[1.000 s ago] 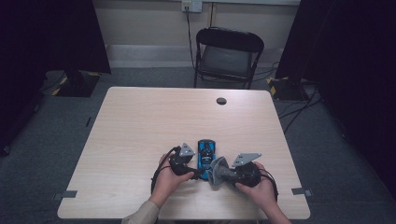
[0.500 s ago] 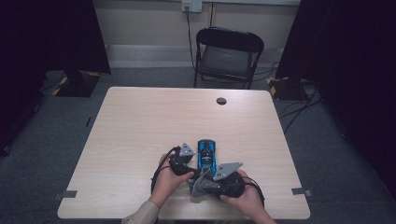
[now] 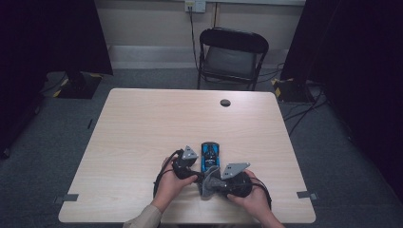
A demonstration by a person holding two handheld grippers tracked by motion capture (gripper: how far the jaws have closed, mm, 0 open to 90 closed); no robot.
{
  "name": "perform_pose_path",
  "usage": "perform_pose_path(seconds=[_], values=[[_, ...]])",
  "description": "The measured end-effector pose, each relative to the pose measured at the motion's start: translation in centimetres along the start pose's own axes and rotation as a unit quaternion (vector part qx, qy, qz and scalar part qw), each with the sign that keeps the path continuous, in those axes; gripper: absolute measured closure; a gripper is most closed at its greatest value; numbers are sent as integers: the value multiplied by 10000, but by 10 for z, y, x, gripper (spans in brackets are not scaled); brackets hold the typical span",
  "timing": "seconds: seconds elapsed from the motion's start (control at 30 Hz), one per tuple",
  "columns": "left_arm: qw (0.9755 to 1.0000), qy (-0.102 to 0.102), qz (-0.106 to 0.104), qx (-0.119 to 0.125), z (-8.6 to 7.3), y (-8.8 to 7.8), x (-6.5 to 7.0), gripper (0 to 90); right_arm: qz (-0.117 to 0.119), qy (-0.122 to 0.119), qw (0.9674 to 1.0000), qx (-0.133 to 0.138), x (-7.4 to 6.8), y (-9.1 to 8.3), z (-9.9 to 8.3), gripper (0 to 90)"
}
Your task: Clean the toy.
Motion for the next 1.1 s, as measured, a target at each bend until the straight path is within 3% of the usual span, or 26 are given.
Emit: perform_pose_path(seconds=[0.27, 0.57, 0.8, 1.0, 1.1], values=[[10000, 39, 23, 12, -1, -1, 1, 283, -145, 273, 9995, -59, 19, -9, -13, 681], [10000, 83, -21, -18, -1, -1, 2, 292, -509, 492, 9974, -154, 40, -19, -23, 680], [10000, 81, -25, 40, 2, -5, 3, 250, -587, 506, 9970, -41, 41, -26, -10, 679], [9997, 251, -16, 6, 2, -26, 4, 229, -561, 521, 9970, 85, 39, -30, 11, 677], [9997, 232, 29, 13, -5, -41, -1, 226, -500, 498, 9973, 201, 35, -32, 26, 675]])
Point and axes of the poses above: each handheld gripper's, and its own axes: y roughly forward along the jaws, z roughly out of its top, x roughly to its right, the point moved 8 cm from there along y, roughly forward along the jaws, and after that the axes turned 10 degrees about -z, right-handed, at the moved point
